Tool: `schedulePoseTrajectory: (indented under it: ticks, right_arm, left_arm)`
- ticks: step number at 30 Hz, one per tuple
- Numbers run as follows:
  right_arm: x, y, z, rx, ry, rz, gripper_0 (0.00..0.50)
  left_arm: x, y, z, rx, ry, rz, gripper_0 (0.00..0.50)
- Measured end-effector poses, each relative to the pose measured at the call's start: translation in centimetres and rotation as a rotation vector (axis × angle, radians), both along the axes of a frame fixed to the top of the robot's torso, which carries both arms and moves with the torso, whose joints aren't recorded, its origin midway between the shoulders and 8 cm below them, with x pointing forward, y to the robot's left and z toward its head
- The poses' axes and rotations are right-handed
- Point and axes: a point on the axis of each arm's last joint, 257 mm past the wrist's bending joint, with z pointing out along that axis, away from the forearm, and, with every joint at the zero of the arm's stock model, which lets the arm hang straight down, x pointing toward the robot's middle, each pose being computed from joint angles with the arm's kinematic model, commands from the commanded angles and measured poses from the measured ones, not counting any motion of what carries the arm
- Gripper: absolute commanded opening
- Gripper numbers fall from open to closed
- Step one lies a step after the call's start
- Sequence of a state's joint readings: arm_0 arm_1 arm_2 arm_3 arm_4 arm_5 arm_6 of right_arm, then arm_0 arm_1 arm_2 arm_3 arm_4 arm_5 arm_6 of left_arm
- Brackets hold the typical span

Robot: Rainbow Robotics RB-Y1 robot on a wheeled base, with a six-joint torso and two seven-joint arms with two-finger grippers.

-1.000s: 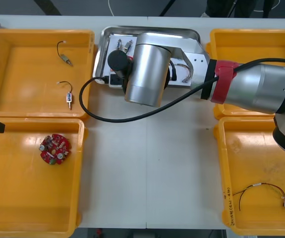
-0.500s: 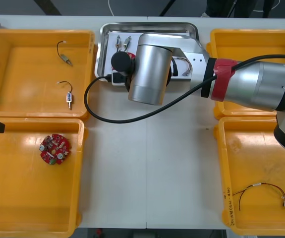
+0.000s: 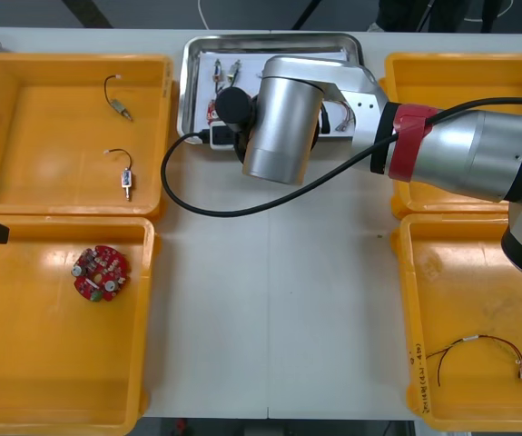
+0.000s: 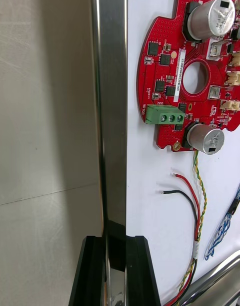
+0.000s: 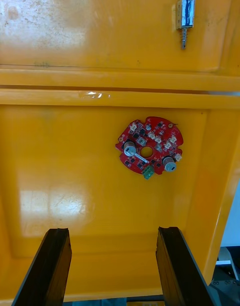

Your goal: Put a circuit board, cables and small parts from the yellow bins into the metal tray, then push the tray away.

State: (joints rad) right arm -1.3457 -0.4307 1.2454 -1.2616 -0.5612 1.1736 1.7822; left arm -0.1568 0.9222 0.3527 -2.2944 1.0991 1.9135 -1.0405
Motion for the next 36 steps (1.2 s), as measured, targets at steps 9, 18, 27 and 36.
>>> schedulePoseTrajectory:
  ticks: [9,18,27,36]
  right_arm:
    - [0.3,-0.4,0.0,0.0,-0.002,-0.01,0.077]
    - [0.4,-0.5,0.0,-0.007,-0.003,-0.007,0.5]
    - [-0.6,-1.0,-0.4,-0.009,0.062,-0.036,0.5]
    - [-2.8,-2.7,1.4,-0.016,0.133,-0.161,0.5]
  left_arm:
    - [0.0,0.0,0.0,0.0,0.0,0.0,0.5]
    - [0.0,0.0,0.0,0.0,0.0,0.0,0.5]
    - [0.0,0.0,0.0,0.0,0.0,0.0,0.5]
    - [0.0,0.0,0.0,0.0,0.0,0.0,0.5]
